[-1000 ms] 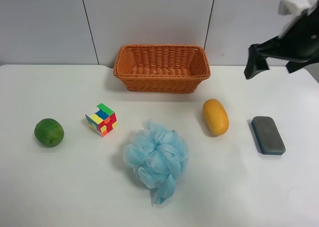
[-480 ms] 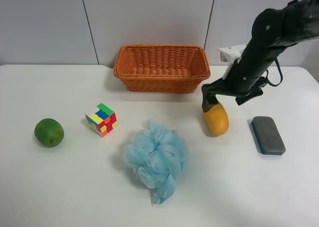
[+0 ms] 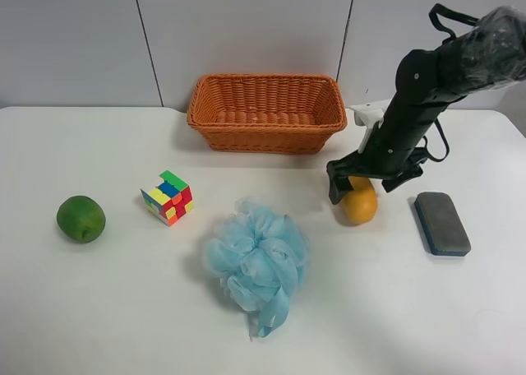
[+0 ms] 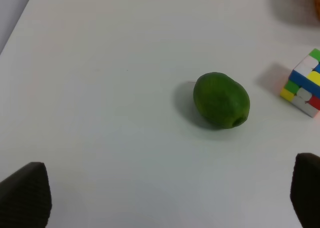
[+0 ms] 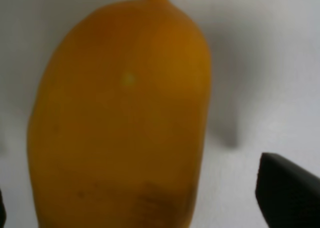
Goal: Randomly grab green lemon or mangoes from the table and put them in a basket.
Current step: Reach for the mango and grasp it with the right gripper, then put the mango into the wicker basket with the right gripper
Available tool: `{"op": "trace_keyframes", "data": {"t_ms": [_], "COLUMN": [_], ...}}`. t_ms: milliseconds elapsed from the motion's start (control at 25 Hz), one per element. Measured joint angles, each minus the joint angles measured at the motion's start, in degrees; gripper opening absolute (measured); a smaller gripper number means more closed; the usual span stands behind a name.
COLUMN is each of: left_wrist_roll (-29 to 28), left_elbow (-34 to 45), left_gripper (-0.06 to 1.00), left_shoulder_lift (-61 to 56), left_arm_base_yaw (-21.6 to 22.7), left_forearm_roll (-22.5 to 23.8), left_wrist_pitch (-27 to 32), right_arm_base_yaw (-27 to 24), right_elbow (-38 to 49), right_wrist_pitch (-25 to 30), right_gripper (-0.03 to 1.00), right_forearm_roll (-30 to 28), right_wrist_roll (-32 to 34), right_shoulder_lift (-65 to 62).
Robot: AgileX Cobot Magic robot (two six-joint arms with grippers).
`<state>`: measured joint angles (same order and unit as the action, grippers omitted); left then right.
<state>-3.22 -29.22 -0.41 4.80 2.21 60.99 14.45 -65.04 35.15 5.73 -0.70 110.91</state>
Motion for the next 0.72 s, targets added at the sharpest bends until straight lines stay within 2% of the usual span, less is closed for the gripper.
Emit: {"op": "trace_keyframes", "data": {"t_ms": [80,120,240,280,720], "left_wrist_roll": [0.0,0.0,0.0,0.0,0.0], "left_elbow": [0.0,0.0,0.0,0.0,0.0], "left_gripper": [0.95,0.95,0.95,0.95,0.95], "left_shoulder_lift": [0.0,0.0,0.0,0.0,0.0], "left_arm_base_yaw": [0.0,0.0,0.0,0.0,0.0], "left_forearm_roll": [0.0,0.0,0.0,0.0,0.0], "left_wrist_pitch": [0.0,0.0,0.0,0.0,0.0], "right_arm_base_yaw": [0.0,0.0,0.0,0.0,0.0], "right_elbow": [0.0,0.0,0.0,0.0,-0.1], "right_wrist_pitch": [-0.1,-0.1,0.0,0.1,0.2], "right_gripper": [0.98,0.94,0.59,0.62,0.61], "right_forearm_roll": [0.0,0.0,0.5,0.5,0.9], "right_wrist_roll": [0.0,0.0,0.1,0.0,0.1], "right_shoulder_lift": [0.0,0.0,0.0,0.0,0.0]}}
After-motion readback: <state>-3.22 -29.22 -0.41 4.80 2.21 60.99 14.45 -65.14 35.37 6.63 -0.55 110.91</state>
